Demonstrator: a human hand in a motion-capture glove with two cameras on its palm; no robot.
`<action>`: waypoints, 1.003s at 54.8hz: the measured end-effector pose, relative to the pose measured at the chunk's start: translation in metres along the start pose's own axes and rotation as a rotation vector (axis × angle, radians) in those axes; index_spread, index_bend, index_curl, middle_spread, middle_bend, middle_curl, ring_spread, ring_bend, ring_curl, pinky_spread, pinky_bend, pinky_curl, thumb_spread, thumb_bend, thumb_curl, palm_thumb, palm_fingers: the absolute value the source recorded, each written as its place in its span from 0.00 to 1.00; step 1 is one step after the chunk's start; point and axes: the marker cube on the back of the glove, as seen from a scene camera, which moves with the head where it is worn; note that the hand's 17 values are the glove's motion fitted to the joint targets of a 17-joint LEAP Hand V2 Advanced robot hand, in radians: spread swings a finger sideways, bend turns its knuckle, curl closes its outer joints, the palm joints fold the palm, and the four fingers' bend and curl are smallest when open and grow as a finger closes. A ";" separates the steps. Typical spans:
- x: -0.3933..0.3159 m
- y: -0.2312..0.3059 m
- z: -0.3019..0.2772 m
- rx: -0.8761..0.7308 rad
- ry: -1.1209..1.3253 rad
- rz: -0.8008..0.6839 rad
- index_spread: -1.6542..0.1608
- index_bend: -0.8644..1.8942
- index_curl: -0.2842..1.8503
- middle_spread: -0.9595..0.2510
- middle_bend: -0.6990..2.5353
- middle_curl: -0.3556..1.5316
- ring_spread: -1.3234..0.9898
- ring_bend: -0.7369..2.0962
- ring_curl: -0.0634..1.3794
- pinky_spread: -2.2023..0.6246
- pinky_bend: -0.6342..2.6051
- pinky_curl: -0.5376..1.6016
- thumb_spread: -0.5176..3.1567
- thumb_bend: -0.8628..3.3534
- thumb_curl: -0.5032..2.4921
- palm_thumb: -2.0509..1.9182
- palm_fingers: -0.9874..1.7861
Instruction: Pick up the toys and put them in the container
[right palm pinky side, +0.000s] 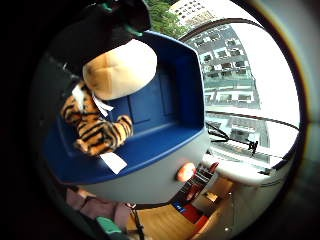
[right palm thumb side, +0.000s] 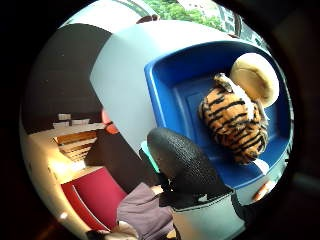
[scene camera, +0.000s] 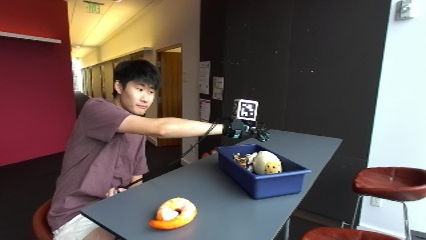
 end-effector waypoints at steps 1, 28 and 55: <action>-0.001 -0.001 0.000 0.003 0.012 0.007 0.82 0.34 0.21 0.79 0.26 0.36 0.56 0.48 0.23 0.79 0.48 0.42 0.45 0.19 0.25 0.49 0.29; 0.069 0.072 -0.065 0.097 0.083 0.187 0.82 0.34 0.20 0.80 0.27 0.35 0.56 0.48 0.24 0.79 0.49 0.42 0.44 0.18 0.23 0.49 0.29; 0.324 0.310 0.051 -0.035 -0.051 0.586 0.81 0.34 0.19 0.81 0.27 0.37 0.56 0.49 0.25 0.79 0.49 0.42 0.44 0.18 0.22 0.49 0.30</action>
